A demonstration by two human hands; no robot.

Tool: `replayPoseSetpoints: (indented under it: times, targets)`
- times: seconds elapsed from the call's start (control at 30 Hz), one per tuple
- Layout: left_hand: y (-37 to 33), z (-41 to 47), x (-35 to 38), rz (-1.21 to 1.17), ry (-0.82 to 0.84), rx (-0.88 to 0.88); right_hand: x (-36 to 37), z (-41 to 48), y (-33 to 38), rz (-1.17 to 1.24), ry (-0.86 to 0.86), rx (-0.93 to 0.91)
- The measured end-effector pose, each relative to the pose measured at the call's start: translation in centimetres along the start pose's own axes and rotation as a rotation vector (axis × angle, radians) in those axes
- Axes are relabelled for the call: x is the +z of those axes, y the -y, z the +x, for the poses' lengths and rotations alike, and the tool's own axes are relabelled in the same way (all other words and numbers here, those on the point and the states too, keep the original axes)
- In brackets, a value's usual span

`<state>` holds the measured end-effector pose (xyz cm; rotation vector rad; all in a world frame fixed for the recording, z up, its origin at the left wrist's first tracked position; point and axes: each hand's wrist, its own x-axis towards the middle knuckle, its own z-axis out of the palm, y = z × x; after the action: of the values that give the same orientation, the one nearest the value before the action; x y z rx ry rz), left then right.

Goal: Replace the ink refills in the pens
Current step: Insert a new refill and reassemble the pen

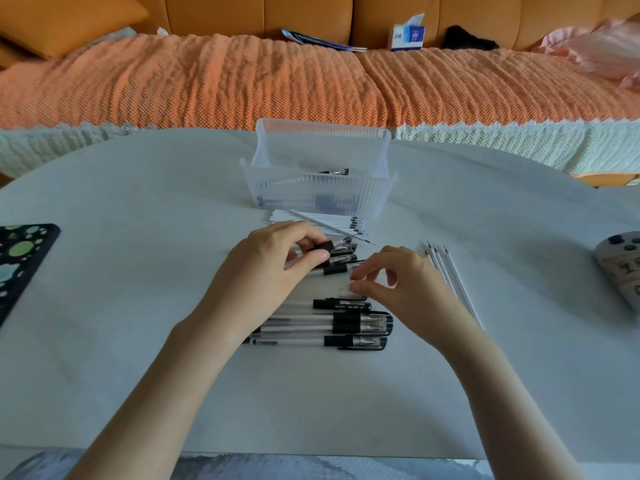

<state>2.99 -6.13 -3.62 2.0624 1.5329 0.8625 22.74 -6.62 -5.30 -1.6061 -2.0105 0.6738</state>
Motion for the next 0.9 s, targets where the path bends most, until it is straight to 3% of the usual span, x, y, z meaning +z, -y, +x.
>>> replayPoseSetpoints:
  times: [0.17,0.43,0.6,0.9]
  targets:
    - [0.0,0.0,0.2,-0.025,0.018,0.011,0.0,0.1,0.1,0.028,-0.018,0.013]
    - [-0.5,-0.1,0.7,-0.069,0.023,0.041,-0.5,0.2,1.8,0.71,-0.128,0.186]
    - [-0.7,-0.1,0.8,-0.075,0.038,0.037,-0.5,0.3,1.8,0.906,-0.16,0.23]
    - [-0.4,-0.3,0.6,0.018,0.081,0.043,-4.1,0.7,-0.8,0.991,-0.565,0.281]
